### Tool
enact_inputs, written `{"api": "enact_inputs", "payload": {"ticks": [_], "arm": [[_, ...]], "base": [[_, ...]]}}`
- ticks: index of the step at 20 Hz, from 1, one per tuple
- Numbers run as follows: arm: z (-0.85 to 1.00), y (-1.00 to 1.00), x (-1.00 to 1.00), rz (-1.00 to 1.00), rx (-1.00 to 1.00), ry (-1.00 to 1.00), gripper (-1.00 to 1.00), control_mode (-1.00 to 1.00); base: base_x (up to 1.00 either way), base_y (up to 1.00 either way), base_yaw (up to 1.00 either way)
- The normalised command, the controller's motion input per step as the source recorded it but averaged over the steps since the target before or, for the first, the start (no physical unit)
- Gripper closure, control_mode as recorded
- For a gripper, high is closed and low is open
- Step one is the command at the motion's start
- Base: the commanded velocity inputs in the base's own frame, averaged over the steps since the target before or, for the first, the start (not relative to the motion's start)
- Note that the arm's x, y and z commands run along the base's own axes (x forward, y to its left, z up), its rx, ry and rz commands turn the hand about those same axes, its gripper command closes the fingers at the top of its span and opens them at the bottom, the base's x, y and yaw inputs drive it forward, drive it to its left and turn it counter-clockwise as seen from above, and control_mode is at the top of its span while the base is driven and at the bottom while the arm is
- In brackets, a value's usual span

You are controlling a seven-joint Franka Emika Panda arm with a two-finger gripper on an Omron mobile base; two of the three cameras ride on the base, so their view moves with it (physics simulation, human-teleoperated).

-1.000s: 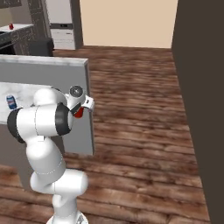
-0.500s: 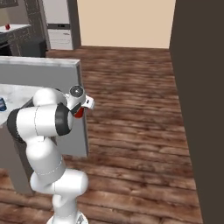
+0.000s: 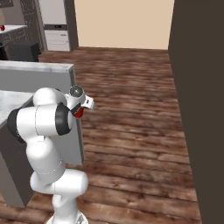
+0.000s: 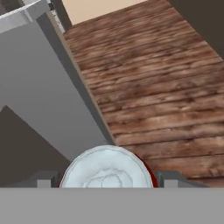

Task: Four empty soda cans are scattered around the kitchen. Gather all the cans and cluster them next to the stove for recycling.

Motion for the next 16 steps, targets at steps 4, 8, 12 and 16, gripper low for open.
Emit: {"api": "enact_inputs", "payload": {"ticks": [4,8,12,16], "arm": [[0.00,0.00,0.00,0.00,0.00,0.00,1.00,1.00],[0.00,0.00,0.00,0.00,0.00,0.00,1.00,1.00],[0.00,0.00,0.00,0.00,0.00,0.00,1.00,1.00],[0.00,0.00,0.00,0.00,0.00,0.00,1.00,1.00]], "base": [[0.30,-0.42,0.00],[0.34,-0.42,0.00],[0.37,-0.44,0.00],[0.39,-0.39,0.00]]}}
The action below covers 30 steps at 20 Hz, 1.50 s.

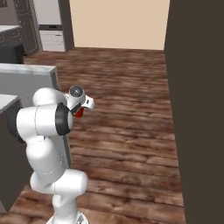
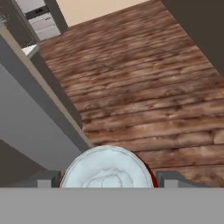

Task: Four empty soda cans are scattered around the kitchen. Gather all the cans and cluster them next to the stove for recycling.

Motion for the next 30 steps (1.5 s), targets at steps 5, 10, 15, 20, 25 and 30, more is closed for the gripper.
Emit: {"api": "enact_inputs", "payload": {"ticks": [5,10,15,20,25,30], "arm": [[0.00,0.00,0.00,0.00,0.00,0.00,1.00,1.00],[0.00,0.00,0.00,0.00,0.00,0.00,1.00,1.00],[0.00,0.00,0.00,0.00,0.00,0.00,1.00,1.00],[0.00,0.00,0.00,0.00,0.00,0.00,1.00,1.00],[0.00,0.00,0.00,0.00,0.00,0.00,1.00,1.00],[0.00,0.00,0.00,0.00,0.00,0.00,1.00,1.00]], "base": [[0.53,-0.30,-0.01],[0.59,-0.30,-0.03],[0.61,-0.30,-0.03],[0.64,-0.30,-0.03],[0.61,-0.28,-0.02],[0.59,-0.22,-0.02]]}}
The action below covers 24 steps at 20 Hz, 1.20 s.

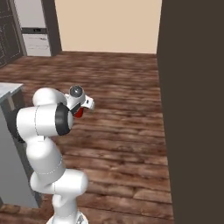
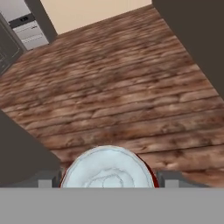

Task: Four empty soda cans are scattered around the kitchen. Gather all the cans and cluster them next to the stove for recycling.

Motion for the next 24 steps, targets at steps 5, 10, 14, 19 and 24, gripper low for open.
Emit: {"api": "enact_inputs", "payload": {"ticks": [5,10,14,19,24], "arm": [[0.00,0.00,0.00,0.00,0.00,0.00,1.00,1.00],[0.00,0.00,0.00,0.00,0.00,0.00,1.00,1.00],[0.00,0.00,0.00,0.00,0.00,0.00,1.00,1.00],[0.00,0.00,0.00,0.00,0.00,0.00,1.00,1.00],[0.00,0.00,0.00,0.00,0.00,0.00,1.00,1.00]], "base": [[0.57,-0.16,-0.01],[0.60,-0.11,-0.01],[0.50,-0.03,0.00],[0.53,0.00,0.00],[0.58,0.00,0.01]]}}
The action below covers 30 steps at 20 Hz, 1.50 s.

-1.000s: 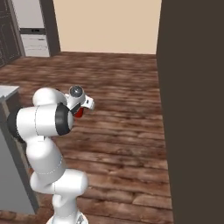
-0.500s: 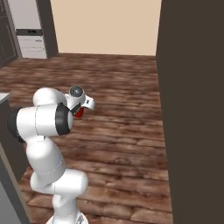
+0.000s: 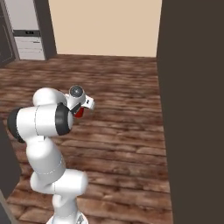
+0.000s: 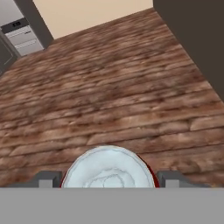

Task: Four empty soda cans are scattered around the kitchen. Gather all the cans and cluster them next to the stove for recycling.

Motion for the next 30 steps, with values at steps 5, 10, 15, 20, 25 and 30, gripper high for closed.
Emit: {"api": "enact_inputs", "payload": {"ticks": [5,10,15,20,25,30], "arm": [[0.00,0.00,0.00,0.00,0.00,0.00,1.00,1.00],[0.00,0.00,0.00,0.00,0.00,0.00,1.00,1.00],[0.00,0.00,0.00,0.00,0.00,0.00,1.00,1.00],[0.00,0.00,0.00,0.00,0.00,0.00,1.00,1.00],[0.00,0.00,0.00,0.00,0.00,0.00,1.00,1.00],[0.00,0.00,0.00,0.00,0.00,0.00,1.00,1.00]], "base": [[0.61,0.00,0.04],[0.60,0.00,0.09],[0.49,0.01,0.15],[0.48,0.00,0.18],[0.43,0.00,0.18],[0.49,0.00,0.16]]}}
